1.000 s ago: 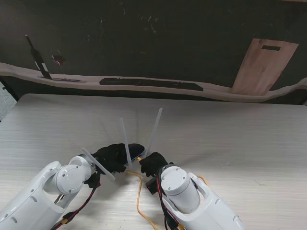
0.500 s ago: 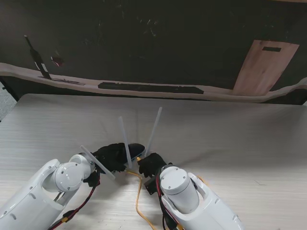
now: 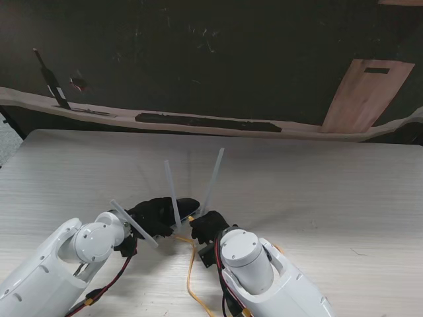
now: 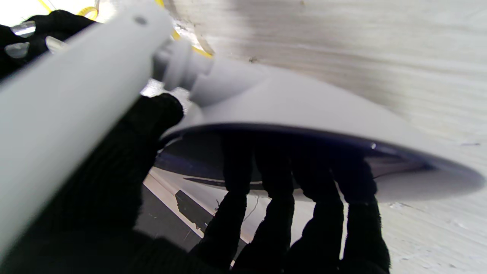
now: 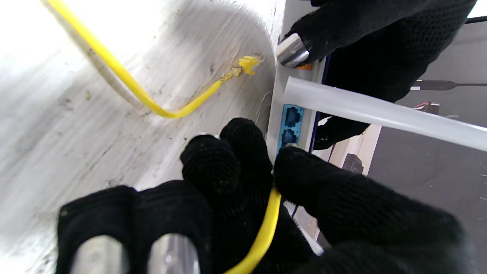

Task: Untangle the Ethernet cable and plug it into the router

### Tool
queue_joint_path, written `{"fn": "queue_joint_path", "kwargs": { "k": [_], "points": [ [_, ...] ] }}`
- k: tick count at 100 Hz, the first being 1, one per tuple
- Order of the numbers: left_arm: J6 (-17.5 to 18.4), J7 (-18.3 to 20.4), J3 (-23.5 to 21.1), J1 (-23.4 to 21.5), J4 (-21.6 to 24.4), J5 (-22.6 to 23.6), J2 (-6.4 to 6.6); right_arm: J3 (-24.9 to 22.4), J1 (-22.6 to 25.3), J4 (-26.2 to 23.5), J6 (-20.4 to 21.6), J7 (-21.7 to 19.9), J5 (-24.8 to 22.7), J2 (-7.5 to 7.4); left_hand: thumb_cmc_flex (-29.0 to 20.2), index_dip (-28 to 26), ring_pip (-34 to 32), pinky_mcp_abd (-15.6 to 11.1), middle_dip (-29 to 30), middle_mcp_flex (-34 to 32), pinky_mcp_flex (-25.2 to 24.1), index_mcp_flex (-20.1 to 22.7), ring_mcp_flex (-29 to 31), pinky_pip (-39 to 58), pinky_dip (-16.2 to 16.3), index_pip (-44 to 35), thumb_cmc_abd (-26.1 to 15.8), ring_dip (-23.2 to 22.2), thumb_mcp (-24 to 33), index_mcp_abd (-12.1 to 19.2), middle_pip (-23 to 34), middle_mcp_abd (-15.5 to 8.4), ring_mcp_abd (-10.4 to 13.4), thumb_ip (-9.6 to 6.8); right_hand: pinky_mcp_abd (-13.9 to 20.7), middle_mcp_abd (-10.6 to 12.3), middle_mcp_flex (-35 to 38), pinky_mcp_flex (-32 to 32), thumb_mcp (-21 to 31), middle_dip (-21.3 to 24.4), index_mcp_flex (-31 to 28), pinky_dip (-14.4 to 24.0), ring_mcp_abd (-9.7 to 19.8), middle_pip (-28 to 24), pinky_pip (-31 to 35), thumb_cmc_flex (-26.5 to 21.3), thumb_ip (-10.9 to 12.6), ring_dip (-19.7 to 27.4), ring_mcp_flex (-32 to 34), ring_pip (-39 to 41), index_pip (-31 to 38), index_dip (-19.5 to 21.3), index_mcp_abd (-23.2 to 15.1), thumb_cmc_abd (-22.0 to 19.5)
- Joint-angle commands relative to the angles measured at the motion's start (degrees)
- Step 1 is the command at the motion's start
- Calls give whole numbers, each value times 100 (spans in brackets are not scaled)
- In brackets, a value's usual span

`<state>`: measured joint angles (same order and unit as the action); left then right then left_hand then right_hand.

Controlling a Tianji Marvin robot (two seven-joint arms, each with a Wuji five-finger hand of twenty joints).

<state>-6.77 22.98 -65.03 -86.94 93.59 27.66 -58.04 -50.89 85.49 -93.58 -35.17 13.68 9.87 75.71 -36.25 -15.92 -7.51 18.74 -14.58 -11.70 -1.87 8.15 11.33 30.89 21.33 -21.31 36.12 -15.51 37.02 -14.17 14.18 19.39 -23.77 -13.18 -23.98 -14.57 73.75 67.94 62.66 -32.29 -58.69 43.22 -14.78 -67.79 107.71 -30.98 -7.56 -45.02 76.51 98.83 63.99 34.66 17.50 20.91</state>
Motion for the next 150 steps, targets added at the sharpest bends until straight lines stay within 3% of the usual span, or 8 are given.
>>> {"fn": "queue_joint_path", "kwargs": {
  "k": [1, 94, 150],
  "points": [
    [-52, 317, 180, -329, -355, -39, -34, -18, 62, -53, -31, -93, 85, 37, -1943, -382, -2293, -774, -575, -733, 940, 635, 996, 2192, 542, -1058, -1129, -592, 1525, 32, 1288, -459, 553, -353, 223, -1318, 899, -20, -40, -7, -380, -188, 340, -778, 1227, -17, 117, 12, -196, 259, 270, 191, 465, -381],
    [-14, 324, 89, -388, -348, -47, -33, -157, 103, -88, -147, -116, 463, 60, -2014, -390, -2297, -816, -580, -732, 944, 629, 998, 2179, 536, -1067, -1158, -596, 1511, 39, 1291, -472, 552, -381, 252, -1290, 860, -24, -130, 1, -359, -277, 385, -825, 1227, -37, 138, 34, -193, 244, 287, 244, 446, -428],
    [56, 324, 138, -366, -376, 12, -25, -225, 87, -6, -199, 127, 923, 194, -2119, -413, -2391, -861, -602, -826, 1146, 687, 1180, 2254, 558, -1117, -1153, -632, 1578, 34, 1342, -443, 569, -415, 261, -1275, 815, -26, -188, -4, -312, -331, 419, -845, 1214, -41, 140, 62, -191, 234, 293, 266, 417, -469]
  ]
}}
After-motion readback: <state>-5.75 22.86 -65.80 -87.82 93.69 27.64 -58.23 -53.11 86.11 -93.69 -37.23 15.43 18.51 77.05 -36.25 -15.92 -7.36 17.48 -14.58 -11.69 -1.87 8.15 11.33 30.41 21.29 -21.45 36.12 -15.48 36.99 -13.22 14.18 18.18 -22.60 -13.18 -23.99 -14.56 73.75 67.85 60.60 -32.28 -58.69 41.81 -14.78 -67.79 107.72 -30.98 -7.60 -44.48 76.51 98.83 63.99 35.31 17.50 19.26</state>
